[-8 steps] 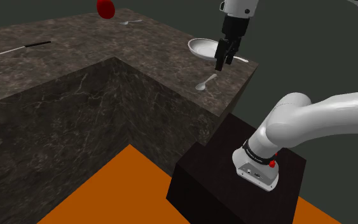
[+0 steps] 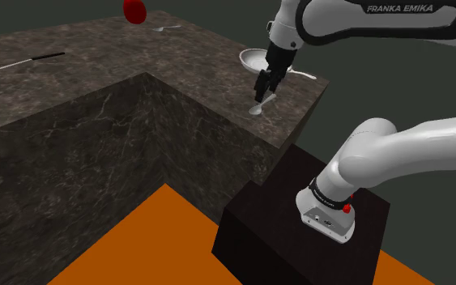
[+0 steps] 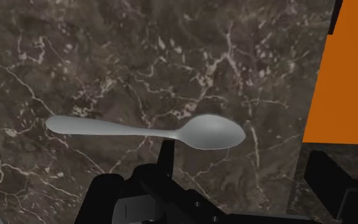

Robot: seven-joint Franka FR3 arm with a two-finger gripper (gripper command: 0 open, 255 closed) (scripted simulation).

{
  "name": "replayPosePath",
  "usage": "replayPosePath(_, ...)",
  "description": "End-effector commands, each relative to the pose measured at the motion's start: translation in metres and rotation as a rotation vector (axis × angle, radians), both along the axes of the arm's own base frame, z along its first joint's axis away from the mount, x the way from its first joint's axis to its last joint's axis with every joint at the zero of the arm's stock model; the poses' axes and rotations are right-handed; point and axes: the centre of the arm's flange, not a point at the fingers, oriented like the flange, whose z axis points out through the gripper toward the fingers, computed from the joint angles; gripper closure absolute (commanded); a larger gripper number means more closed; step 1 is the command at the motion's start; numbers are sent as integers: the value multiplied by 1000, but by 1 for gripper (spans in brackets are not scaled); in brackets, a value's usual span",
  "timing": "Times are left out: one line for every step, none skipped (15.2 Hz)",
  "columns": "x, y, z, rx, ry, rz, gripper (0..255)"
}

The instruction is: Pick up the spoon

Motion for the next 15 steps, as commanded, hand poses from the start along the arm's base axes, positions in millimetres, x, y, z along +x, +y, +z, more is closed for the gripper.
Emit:
replayPosePath(10,1,-19,-24,-66,-2,0)
replayPosePath(16,2,-28,-36,-94,-3,0)
replayPosePath(21,3,-37,-48,-122,-4,0)
replayPosePath(21,3,-42,-48,-122,-4,0)
replayPosePath(21,3,-48,-48,-122,-4,0)
replayPosePath(21,3,-53,-48,-122,-4,0)
replayPosePath(21,3,-58,-48,-122,-4,0)
replayPosePath(21,3,-63,-48,-122,-4,0)
replayPosePath(21,3,-69,-48,-122,-4,0)
replayPosePath(21,3,-74,-48,-122,-4,0)
replayPosePath(21,3,-77,-48,-122,-4,0)
replayPosePath(21,3,-77,-48,-122,-4,0)
replayPosePath(21,3,-77,-48,-122,-4,0)
replayPosePath(21,3,-77,-48,-122,-4,255)
replayPosePath(21,3,-77,-48,-122,-4,255)
